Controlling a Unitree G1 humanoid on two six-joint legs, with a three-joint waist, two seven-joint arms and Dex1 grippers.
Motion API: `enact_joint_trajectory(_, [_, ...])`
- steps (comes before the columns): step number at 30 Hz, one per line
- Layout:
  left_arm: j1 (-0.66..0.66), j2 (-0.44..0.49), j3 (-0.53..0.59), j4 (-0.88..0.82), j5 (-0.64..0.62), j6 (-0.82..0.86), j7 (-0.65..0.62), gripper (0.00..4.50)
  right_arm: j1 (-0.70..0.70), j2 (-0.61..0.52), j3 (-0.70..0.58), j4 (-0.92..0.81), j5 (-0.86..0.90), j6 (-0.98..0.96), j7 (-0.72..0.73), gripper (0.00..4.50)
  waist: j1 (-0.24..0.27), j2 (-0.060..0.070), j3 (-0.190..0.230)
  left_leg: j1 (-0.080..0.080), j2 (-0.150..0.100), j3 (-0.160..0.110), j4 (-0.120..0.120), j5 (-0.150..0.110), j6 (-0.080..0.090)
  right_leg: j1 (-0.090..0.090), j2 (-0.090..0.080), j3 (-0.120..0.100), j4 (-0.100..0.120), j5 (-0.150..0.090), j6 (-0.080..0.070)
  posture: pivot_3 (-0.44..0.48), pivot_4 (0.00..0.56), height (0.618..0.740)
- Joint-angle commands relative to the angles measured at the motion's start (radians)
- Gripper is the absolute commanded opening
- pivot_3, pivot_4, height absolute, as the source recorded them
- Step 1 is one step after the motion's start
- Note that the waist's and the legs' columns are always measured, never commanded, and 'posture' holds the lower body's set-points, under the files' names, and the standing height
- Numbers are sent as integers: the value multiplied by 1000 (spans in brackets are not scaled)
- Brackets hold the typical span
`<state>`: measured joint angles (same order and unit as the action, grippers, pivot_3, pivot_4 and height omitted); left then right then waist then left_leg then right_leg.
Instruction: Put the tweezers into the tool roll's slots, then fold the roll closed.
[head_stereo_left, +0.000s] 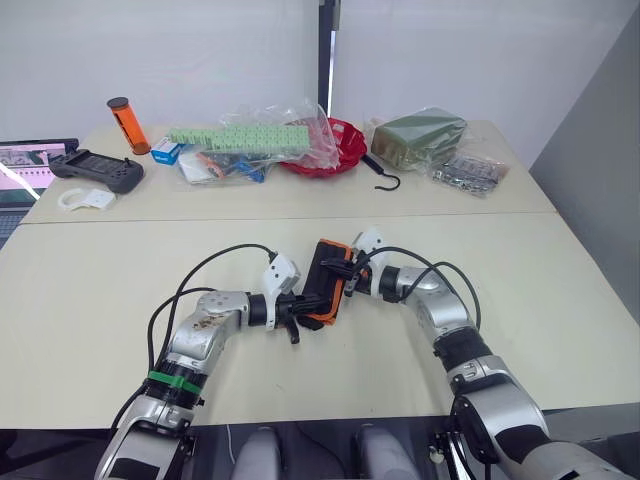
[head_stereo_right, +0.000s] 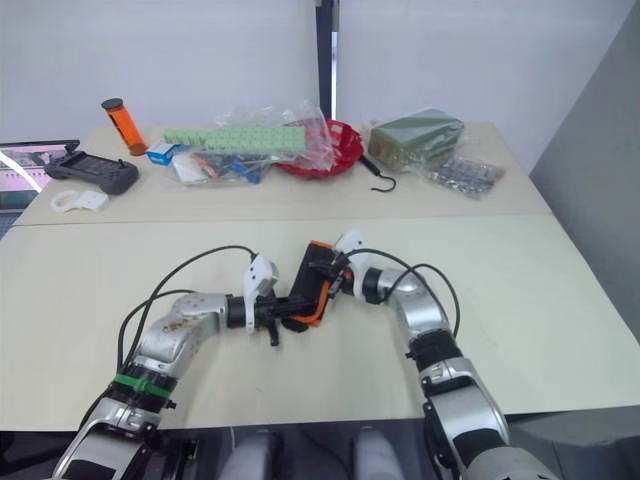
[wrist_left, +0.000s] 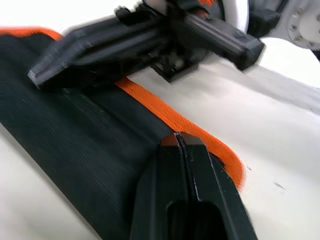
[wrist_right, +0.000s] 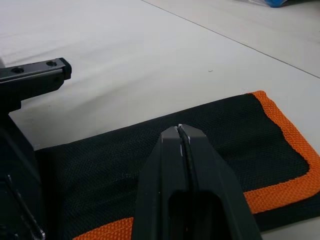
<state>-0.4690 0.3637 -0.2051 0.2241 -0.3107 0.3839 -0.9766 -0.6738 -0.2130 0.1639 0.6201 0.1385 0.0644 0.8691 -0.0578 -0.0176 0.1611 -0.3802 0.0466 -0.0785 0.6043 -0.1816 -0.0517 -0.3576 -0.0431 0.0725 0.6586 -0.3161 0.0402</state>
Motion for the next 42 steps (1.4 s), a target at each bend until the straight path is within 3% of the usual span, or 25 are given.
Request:
enact_joint_trajectory(1, [-57,-14,13,79,36,-37,22,22,28,2,22,49,-44,28,-19,0,-2,0,0,-1,0,0,0,0,0,0,0,0,0,0,0,0,150,740])
enact_joint_trajectory(8, [-67,-40,-69,165,105,-71,-20,22,37,1,28,38,-51,40,-31,0,-2,0,0,-2,0,0,0,0,0,-1,0,0,-1,0,0,0,150,740])
enact_joint_trajectory(20, [165,77,-46,-87,80,4,-37,22,19,-9,36,65,-54,33,-21,0,-10,0,-1,4,1,0,-4,0,0,3,0,1,-2,0,0,0,150,740])
enact_joint_trajectory(26, [239,106,107,-272,-95,110,-28,22,23,-17,1,4,1,-53,56,0,-12,-1,0,3,1,1,-11,0,0,-1,0,1,-3,-2,-2,0,150,740])
enact_joint_trajectory(32, [235,190,282,-344,-159,165,62,22,85,-105,-91,-239,125,-35,148,0,-1,-1,10,-18,1,0,-6,0,0,-21,0,0,2,2,-8,0,150,740])
enact_joint_trajectory(34, [225,222,331,-308,-141,129,92,551,107,-144,-120,-290,150,-7,152,0,5,0,15,-27,0,0,-3,1,-1,-31,0,0,6,3,-8,0,150,740])
enact_joint_trajectory(42, [291,378,495,-186,-62,-60,105,3141,289,-283,-263,-520,262,136,124,2547,15,-2,20,-28,0,0,-4,0,-1,-31,-1,0,4,3,-8,0,150,740])
